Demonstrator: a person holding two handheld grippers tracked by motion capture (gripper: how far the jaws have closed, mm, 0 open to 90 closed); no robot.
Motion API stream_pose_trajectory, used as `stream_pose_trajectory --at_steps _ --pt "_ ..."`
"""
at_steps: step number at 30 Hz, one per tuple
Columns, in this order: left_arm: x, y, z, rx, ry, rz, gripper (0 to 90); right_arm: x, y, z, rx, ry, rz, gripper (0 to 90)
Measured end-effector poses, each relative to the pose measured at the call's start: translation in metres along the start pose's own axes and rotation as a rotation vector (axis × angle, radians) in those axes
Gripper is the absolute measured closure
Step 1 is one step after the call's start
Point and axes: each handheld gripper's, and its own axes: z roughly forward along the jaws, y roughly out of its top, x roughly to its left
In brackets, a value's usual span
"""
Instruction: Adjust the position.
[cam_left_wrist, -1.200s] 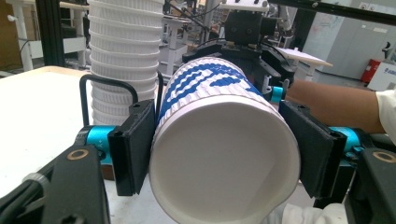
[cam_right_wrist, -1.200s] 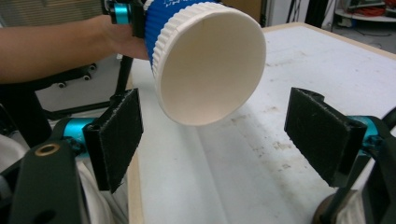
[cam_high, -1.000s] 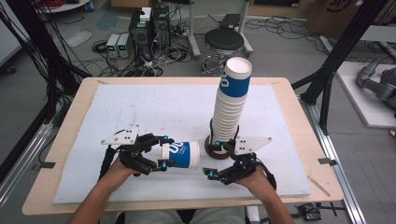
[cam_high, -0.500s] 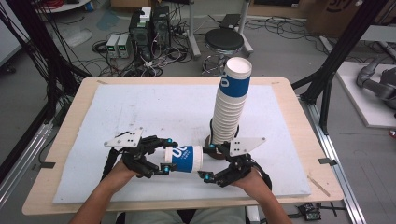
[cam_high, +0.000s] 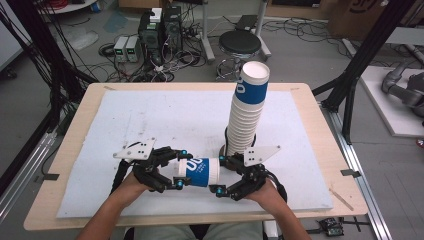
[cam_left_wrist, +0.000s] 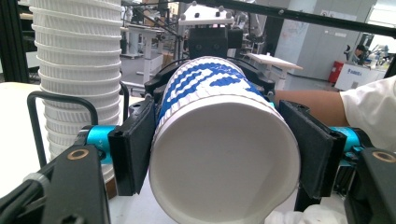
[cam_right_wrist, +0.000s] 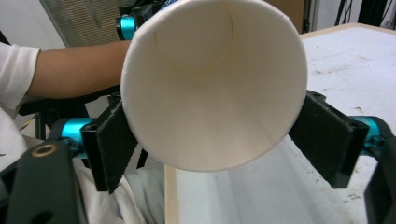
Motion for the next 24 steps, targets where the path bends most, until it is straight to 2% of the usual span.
stream_pose_trajectory --at_steps 3,7,11,18,19,21,24 --pt "0.0001 -0.0003 0.0004 0.003 0.004 0.005 30.8 0.0004 0.0006 -0.0023 0.007 0.002 -0.012 24.2" --pt "0.0003 -0.0008 0.0005 0.006 0.008 0.01 31.3 -0.0002 0.0012 -0.0045 -0.004 -0.001 -0.004 27.8" --pt "0.0 -0.0015 0.001 0.02 0.018 0.004 31.7 -0.001 0.0026 -0.0063 0.013 -0.003 0.002 32.8" --pt "-0.002 -0.0012 0.0026 0.039 0.038 -0.001 30.9 -0.0014 0.005 -0.0083 0.031 0.004 0.005 35.3" --pt "-0.0023 -0.0012 0.003 0.046 0.048 -0.01 29.3 -0.0016 0.0054 -0.0087 0.031 0.001 0.002 35.3" --pt "-0.0028 -0.001 0.0043 0.064 0.078 -0.025 20.3 -0.0013 0.0066 -0.0093 0.035 0.001 -0.002 35.3" --pt "-0.0034 -0.0003 0.0044 0.09 0.095 -0.034 14.8 -0.0008 0.0088 -0.0099 0.053 -0.01 -0.015 35.3"
